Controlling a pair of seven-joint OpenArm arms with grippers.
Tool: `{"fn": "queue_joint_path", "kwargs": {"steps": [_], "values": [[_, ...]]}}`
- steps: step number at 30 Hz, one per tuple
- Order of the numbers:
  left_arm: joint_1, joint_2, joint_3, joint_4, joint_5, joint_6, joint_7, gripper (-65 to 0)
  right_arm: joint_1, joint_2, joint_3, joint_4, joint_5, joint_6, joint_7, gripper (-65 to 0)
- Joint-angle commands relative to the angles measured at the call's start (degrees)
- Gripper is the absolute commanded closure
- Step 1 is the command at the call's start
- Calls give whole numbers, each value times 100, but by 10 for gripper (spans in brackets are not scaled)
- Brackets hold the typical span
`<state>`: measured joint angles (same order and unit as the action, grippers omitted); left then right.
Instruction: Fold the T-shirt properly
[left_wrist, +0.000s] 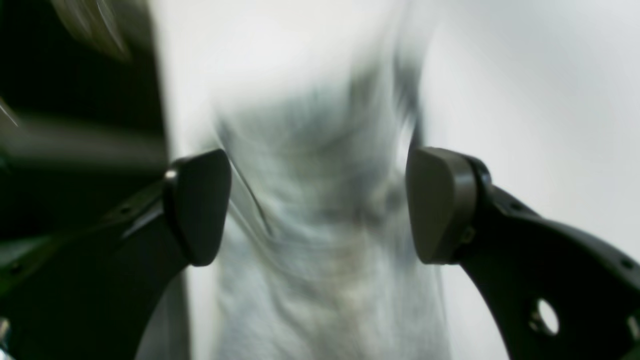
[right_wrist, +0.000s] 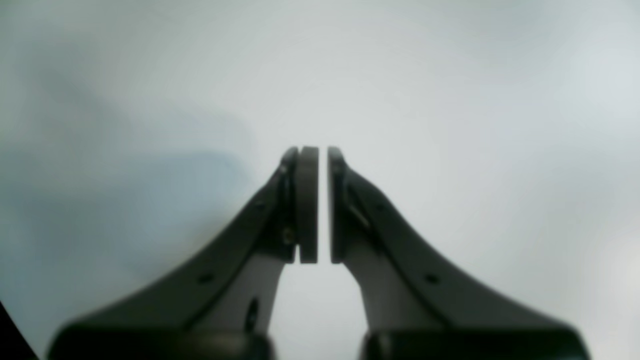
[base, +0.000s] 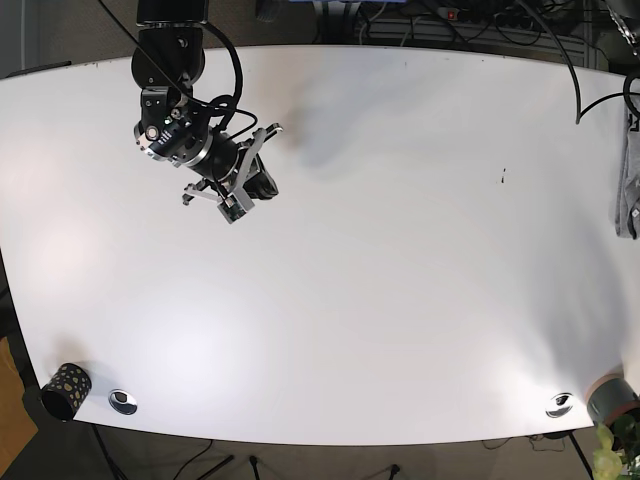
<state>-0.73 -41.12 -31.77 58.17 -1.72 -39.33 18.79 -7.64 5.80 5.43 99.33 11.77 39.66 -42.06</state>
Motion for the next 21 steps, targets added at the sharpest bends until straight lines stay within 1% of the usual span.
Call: {"fn": "queue_joint_path", "kwargs": {"steps": [1,3,4,7,9,10,12,14,15,17,19,21], "values": [[104,90,-300,710,35,43,16,-506,109,48,15,208,85,34,149,-21],[201,293,-300,1282,35,61,16,-506,206,154,129,278,-82,34,149,-21],[209,407,-300,1493,35,61,16,-506,241,145,191,278,-197,34,158,-21],[201,899,-274,1932,62,69,-10,-506,381,-4,516,243,-636,34,404,-21],[183,1163,-54,2047,62,105,-37,-506,434,-119,710,199,-997,34,729,-21],[174,1295,96,2108,62,192,-98,-506,461,-180,754,146,-1199,34,905,-21],[139,1550,412,2240,62,518,-336,-506,522,-259,859,32,-1577,34,1266,-21],[245,1840,676,2319,62,957,-793,-506,540,-303,991,-56,-1893,34,1670,-21],[315,1972,790,2328,62,1168,-1013,-507,540,-303,1017,-109,-1990,34,1846,-21],[412,2235,983,2328,62,1555,-1417,-508,540,-268,1026,-232,-2025,34,2215,-21],[544,2499,1274,2328,70,1951,-1830,-508,531,-207,1026,-346,-2052,-260,2576,-21],[684,2613,1502,2328,70,2232,-2120,-508,496,-110,1017,-434,-2087,-524,2804,-21]]}}
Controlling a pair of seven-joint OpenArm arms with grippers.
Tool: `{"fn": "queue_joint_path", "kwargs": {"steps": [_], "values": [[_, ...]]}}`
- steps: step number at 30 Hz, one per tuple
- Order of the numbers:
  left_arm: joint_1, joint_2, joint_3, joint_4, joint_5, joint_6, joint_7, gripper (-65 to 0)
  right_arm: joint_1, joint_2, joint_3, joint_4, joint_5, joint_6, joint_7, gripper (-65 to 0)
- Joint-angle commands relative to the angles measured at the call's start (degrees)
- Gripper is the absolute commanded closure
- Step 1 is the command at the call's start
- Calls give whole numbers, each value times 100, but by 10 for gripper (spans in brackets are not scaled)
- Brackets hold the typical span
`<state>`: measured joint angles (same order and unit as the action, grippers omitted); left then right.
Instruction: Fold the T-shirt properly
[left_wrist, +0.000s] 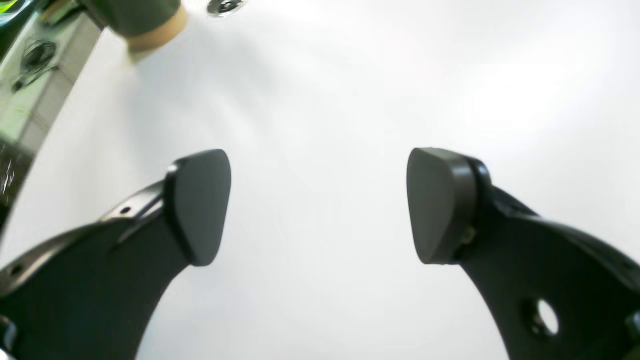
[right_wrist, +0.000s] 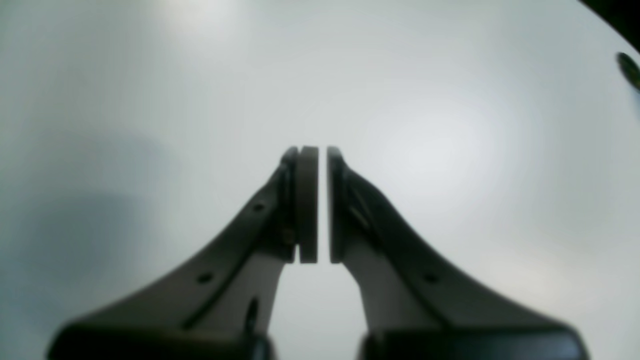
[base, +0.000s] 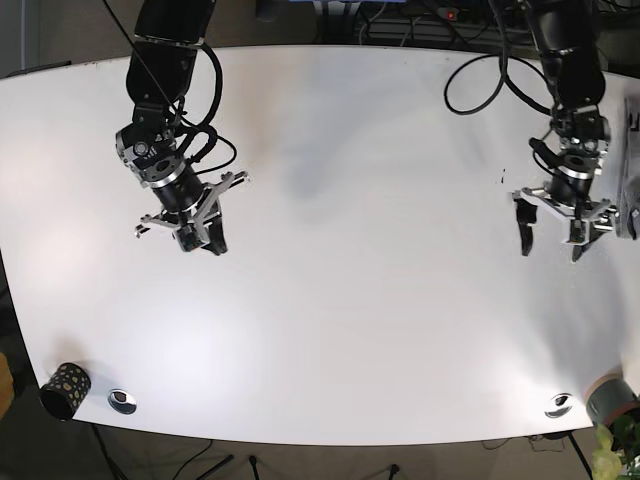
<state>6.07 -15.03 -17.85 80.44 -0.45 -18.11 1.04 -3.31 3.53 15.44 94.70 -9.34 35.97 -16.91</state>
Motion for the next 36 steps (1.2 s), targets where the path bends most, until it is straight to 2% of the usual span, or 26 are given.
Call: {"fn": "queue_joint_path", "kwargs": {"steps": [1,5,7,9,12,15,19,22,32,36], "values": [[92,57,215,109,-56,224,-477,-508,28,161,16,-23,33,-269,403,-21],[620,417,637,408,-48,839,-899,-508,-122,337,16,-357,33,-805,992,-21],[875,540,778,646,-48,980,-899,-508,-218,434,16,-516,51,-990,1282,-21],[1226,742,857,953,-48,1006,-899,-508,-385,539,16,-639,68,-1078,1598,-21],[1596,962,857,1270,-39,1006,-899,-506,-552,566,60,-656,112,-1078,1651,-21],[2079,1147,866,1630,-30,1006,-882,-506,-851,654,78,-630,578,-1060,1642,-21],[2853,1384,866,2070,-39,1006,-882,-506,-1423,1023,69,-533,1308,-1060,1642,-22],[3275,1463,866,2263,-56,1006,-882,-506,-1792,1093,95,-428,1572,-1060,1642,-22],[4822,2008,848,2571,-83,1015,-882,-506,-3286,1128,104,240,2038,-1060,1642,-22],[5367,2096,866,2571,-83,1015,-882,-504,-4016,1120,104,522,2020,-1060,1510,-22]]}}
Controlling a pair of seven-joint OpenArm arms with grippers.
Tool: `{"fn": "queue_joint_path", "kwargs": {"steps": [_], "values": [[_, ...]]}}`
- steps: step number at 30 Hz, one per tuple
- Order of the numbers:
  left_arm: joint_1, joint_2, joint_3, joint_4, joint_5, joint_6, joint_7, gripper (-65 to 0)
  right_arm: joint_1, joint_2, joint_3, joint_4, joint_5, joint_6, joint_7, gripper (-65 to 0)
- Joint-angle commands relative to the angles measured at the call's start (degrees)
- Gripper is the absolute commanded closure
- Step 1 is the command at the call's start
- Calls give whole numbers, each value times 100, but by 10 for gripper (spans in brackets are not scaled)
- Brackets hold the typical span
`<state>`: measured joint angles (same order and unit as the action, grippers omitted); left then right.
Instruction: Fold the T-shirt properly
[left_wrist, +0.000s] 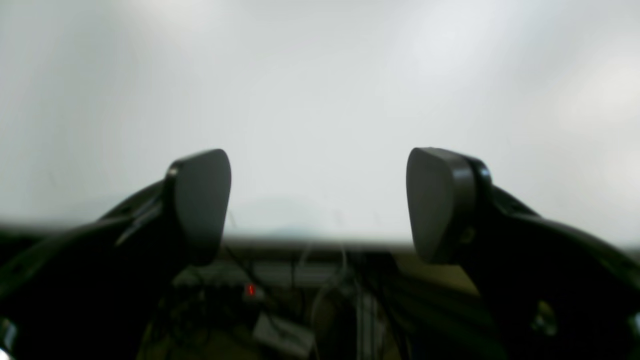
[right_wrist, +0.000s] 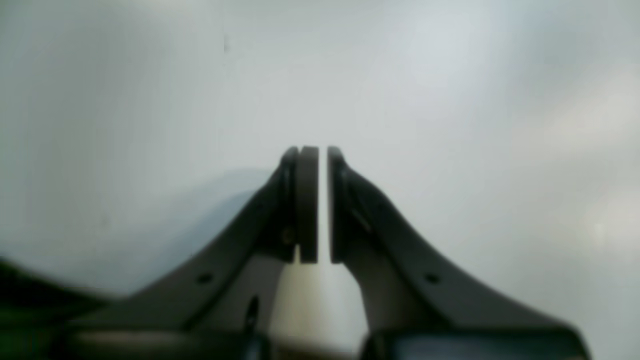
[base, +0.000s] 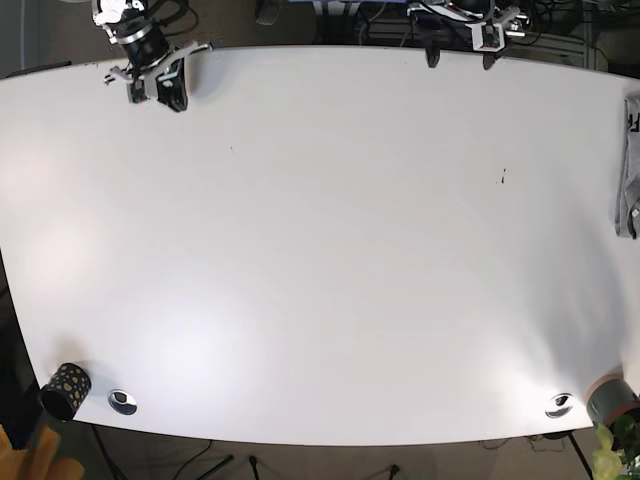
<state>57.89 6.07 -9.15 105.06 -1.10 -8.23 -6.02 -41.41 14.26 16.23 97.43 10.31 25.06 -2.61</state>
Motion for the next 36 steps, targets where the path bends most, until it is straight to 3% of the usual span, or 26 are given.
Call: {"fn": "queue_joint_path", "kwargs": {"steps": [1,8,16,19,21,23,30,36], "values": [[317,-13,5,110,-17,27,-176,-504,-409,46,25,345,90,30,11,-22],[668,119,5,-145,-26,27,-176,-451,-1402,2,17,451,117,39,-25,-22],[660,145,-13,-1174,-26,27,-176,-451,-1859,-6,-27,-112,117,39,-16,-22],[545,145,-13,-1675,-26,27,-176,-449,-1806,-6,-36,-604,117,109,-16,-22],[308,128,-13,-2026,-26,27,-176,-447,-1578,-6,-142,-982,117,329,-16,-22],[132,110,-13,-2396,-26,27,-176,-447,-1411,-6,-247,-1325,99,426,-16,-22],[-659,-13,-171,-3688,-26,27,-185,-447,-866,-15,-326,-2521,46,470,-7,-22],[-1389,-154,-338,-4769,0,27,-185,-446,-198,46,-775,-3488,46,426,2,-22]]}}
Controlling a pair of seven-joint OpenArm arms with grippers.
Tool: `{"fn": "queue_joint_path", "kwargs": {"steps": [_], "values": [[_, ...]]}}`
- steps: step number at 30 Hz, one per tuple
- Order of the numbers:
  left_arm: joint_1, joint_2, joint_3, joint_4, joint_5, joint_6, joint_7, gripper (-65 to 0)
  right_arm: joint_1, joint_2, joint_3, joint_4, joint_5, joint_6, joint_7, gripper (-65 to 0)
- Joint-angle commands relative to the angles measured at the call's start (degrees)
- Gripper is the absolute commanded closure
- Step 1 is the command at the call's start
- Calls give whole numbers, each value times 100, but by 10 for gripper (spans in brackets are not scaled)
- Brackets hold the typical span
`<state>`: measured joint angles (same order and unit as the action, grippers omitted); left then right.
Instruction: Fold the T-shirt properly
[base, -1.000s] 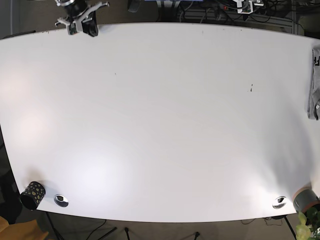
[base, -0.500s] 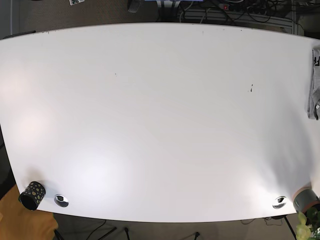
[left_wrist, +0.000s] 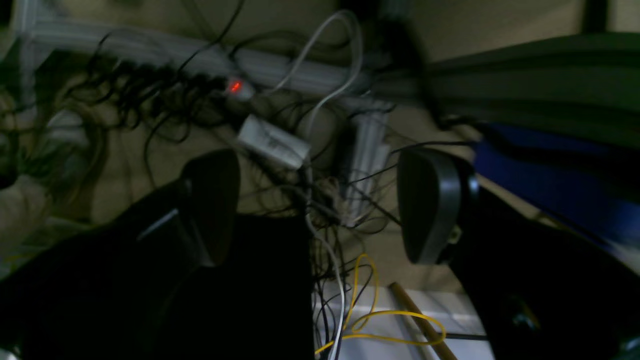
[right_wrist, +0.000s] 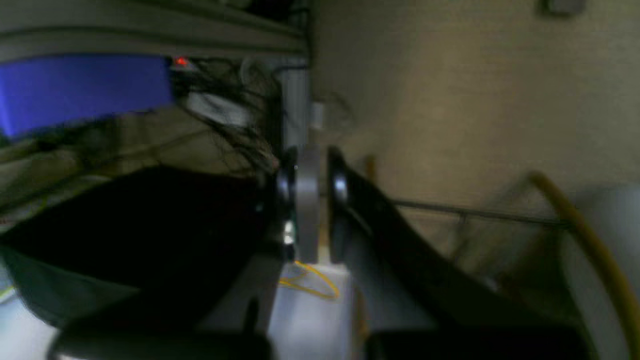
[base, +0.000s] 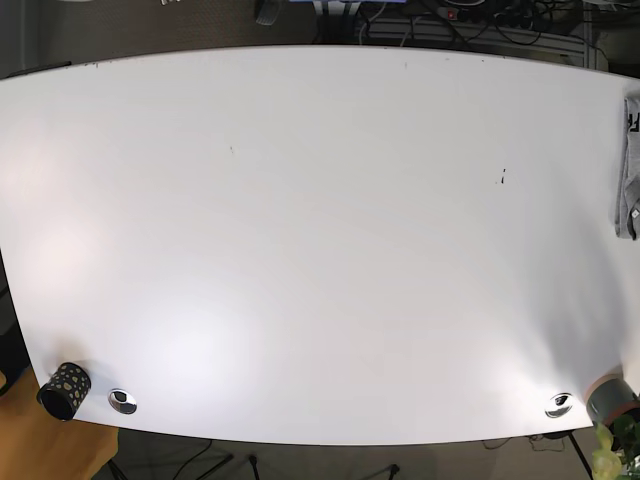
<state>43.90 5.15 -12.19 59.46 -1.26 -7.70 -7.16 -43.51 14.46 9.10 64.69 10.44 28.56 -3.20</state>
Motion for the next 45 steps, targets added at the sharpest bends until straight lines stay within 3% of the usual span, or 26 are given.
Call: {"fn": "queue_joint_path", "kwargs": {"steps": [1,5,10,12,17,24,31,38,45], "values": [[-122,-88,-52,-421,16,-25,-71,-446,144,27,-106,-398,33,76,61,-22],[-632,-132,-87,-1282,-2,-25,-71,-447,636,27,-370,-996,-11,67,61,-22],[-1326,-343,-307,-2337,-2,-25,-71,-447,1129,-52,-616,-1559,-477,67,254,-22],[-1555,-361,-316,-2654,-2,-25,-71,-449,1348,-228,-625,-1778,-679,59,316,-22],[-2056,-519,-298,-3199,25,-25,-80,-450,1788,-360,-554,-2183,-1118,-267,316,-22],[-2724,-713,-289,-4131,42,-25,-62,-446,2421,-483,-554,-2895,-1136,-530,316,-22],[-3313,-862,238,-4904,33,-16,-62,-446,3212,-492,-563,-3985,-1145,-530,333,-22],[-3445,-880,388,-5107,33,-8,-62,-446,3423,-492,-563,-4108,-1145,-530,333,-22],[-3612,-888,775,-5133,33,713,-62,-449,3493,-483,-563,-4117,-1145,-530,333,-22]]}}
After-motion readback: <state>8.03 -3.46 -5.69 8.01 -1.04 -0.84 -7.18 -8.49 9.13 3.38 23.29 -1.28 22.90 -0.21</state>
